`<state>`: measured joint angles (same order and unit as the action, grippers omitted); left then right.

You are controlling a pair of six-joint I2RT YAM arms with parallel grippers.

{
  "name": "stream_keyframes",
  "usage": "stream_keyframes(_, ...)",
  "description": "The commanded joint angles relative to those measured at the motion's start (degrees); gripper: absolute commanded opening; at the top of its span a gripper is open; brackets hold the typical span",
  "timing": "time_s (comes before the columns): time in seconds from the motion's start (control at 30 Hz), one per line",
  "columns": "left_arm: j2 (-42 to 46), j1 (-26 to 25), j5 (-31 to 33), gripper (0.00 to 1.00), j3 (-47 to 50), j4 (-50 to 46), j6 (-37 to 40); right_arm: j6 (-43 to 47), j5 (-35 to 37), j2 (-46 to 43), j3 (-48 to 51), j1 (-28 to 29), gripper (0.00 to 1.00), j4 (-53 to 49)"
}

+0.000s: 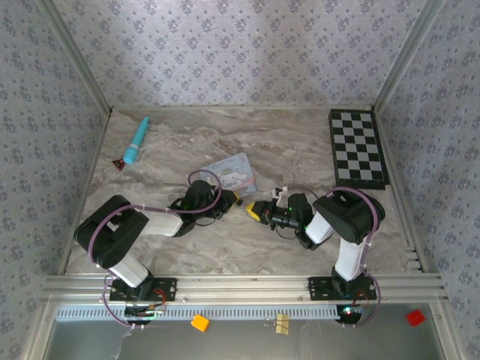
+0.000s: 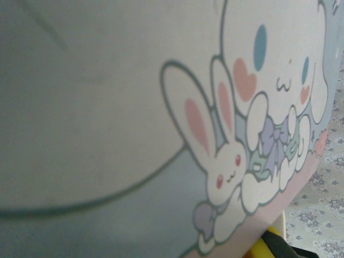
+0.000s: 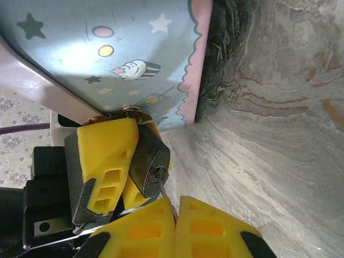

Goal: Unlock the padlock with the key

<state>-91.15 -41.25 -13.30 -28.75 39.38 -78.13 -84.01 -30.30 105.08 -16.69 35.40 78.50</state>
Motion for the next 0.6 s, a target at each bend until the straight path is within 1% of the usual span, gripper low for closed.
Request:
stream_keyframes(0.0,2.2,-0.6,-3.4,0.0,-0.3,1.4,-1.3,0.7,-0.8,-1.6,-1.6,-0.1,0.0,1.4)
stream_keyframes(0.57,3.1,-1.7,-3.3,0.0,-1.1,2.1,-1.6,-0.2,-1.7,-4.1,-3.3,-0.4,0.0,1.4)
